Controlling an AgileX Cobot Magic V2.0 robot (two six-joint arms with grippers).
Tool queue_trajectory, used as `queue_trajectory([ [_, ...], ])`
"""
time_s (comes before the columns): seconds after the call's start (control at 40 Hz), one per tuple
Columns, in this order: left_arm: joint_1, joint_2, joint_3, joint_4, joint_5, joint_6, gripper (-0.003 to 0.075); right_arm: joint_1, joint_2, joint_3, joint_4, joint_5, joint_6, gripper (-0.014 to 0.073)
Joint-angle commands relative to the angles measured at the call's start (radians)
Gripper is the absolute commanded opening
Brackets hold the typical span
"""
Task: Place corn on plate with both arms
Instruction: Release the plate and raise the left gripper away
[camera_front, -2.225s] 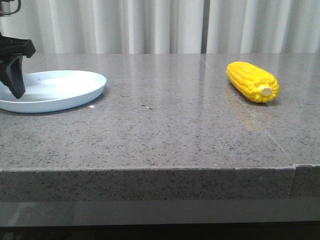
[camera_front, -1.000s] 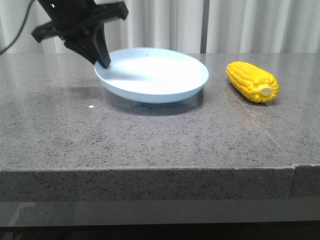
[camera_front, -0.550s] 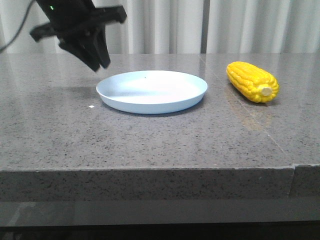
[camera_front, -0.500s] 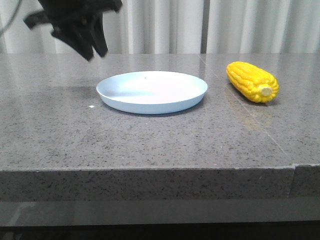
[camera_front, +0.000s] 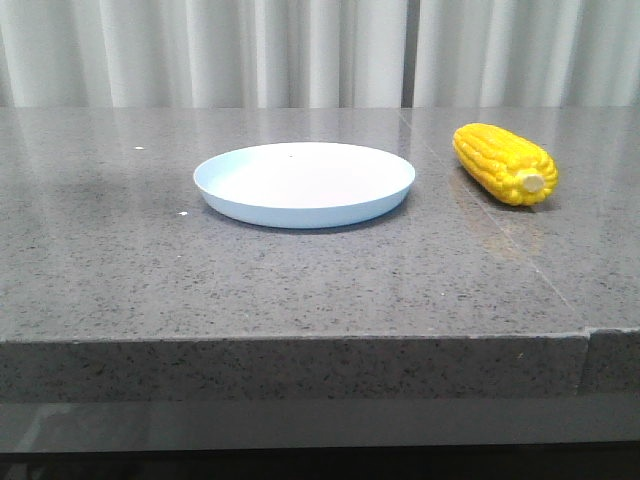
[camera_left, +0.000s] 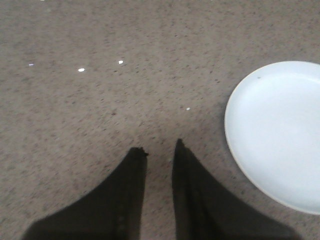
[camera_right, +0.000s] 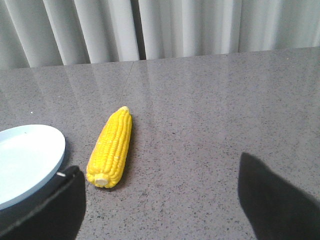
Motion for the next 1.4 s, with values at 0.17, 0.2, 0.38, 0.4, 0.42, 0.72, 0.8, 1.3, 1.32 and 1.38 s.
queue_trajectory([
  [0.17,0.038,-0.333,0.300,0.019,-0.119,-0.025,-0.0020,-0.004,0.013,-0.036,0.006,-0.088,-0.005,0.0643],
  [0.2,0.038,-0.371,0.342,0.010,-0.144,-0.025,-0.0020,-0.004,0.013,-0.036,0.006,-0.088,-0.005,0.0643],
  [0.38,0.038,-0.642,0.603,-0.002,-0.361,-0.025,-0.0020,-0.004,0.013,-0.036,0.006,-0.088,-0.005,0.0643],
  [0.4,0.038,-0.683,0.634,-0.002,-0.403,-0.025,-0.0020,-0.004,0.013,-0.036,0.006,-0.088,-0.005,0.0643],
  [0.42,0.038,-0.736,0.676,-0.002,-0.433,-0.023,-0.0020,-0.004,0.013,-0.036,0.006,-0.088,-0.005,0.0643],
  [0.72,0.038,-1.225,1.002,0.006,-0.581,-0.021,-0.0020,-0.004,0.013,-0.036,0.006,-0.087,-0.005,0.0643],
  [0.8,0.038,-1.292,1.036,0.006,-0.585,-0.021,-0.0020,-0.004,0.013,-0.036,0.006,-0.087,-0.005,0.0643],
  [1.3,0.038,-1.343,1.059,0.006,-0.585,-0.021,-0.0020,-0.004,0.060,-0.063,0.006,-0.062,-0.005,0.0643],
  [1.32,0.038,-1.343,1.059,0.006,-0.585,-0.021,-0.0020,-0.004,0.084,-0.077,0.006,-0.054,-0.005,0.0643],
  [1.38,0.038,-1.343,1.059,0.006,-0.585,-0.021,-0.0020,-0.004,0.136,-0.107,0.006,-0.041,-0.005,0.0643],
])
